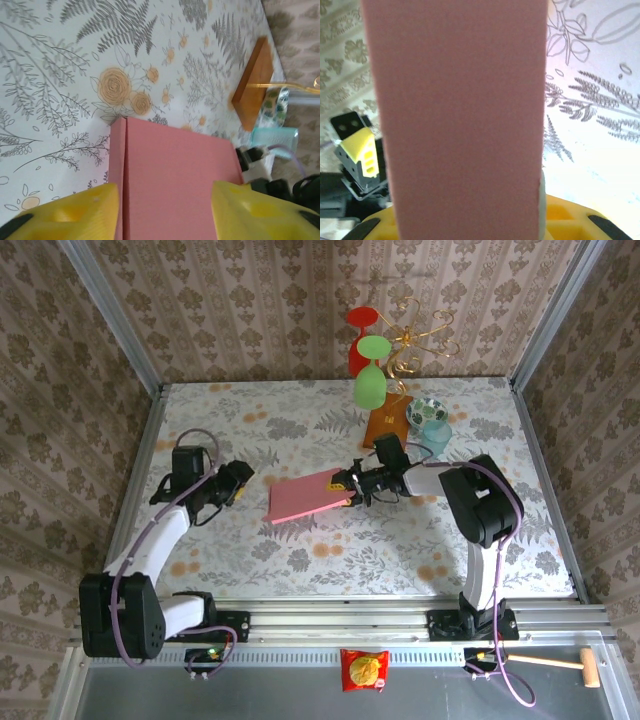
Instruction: Fold the paper box
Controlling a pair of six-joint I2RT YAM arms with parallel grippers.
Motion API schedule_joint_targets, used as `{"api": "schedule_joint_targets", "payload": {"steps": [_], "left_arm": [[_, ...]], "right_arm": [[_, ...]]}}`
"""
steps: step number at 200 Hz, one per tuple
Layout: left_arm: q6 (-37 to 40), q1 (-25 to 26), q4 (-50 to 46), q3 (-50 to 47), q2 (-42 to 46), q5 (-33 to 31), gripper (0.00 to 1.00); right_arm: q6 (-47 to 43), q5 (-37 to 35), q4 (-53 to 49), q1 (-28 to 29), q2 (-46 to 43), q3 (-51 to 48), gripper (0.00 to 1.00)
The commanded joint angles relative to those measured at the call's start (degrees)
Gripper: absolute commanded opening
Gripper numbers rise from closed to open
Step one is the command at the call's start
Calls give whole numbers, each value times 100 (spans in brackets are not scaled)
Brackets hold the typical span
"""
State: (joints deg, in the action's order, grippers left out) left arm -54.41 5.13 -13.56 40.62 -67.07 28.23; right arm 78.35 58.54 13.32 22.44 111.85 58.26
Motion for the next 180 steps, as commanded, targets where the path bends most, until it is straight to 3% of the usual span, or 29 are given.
{"api": "schedule_joint_targets", "payload": {"steps": [1,26,54,78,123,180], "left_arm": [[-1271,-134,88,-258,165,-179,57],[-2201,-119,75,-367,80,-126,62],[-2807,-58,-645,-137,-324,149,66],[-3794,121,-4,-424,-665,579,66],[-5126,752,1065,-517,-1115,616,67],[-6025,1186,2007,-703,-1431,625,64]], "right_arm": [[1376,-151,-440,-46,-328,-93,32],[1652,-83,-1127,-74,-589,31,33],[1843,74,-1650,-169,-709,98,33],[1836,226,-2034,-198,-709,164,33],[2205,339,-2030,-215,-643,187,33],[2168,420,-1951,-317,-487,159,31]]}}
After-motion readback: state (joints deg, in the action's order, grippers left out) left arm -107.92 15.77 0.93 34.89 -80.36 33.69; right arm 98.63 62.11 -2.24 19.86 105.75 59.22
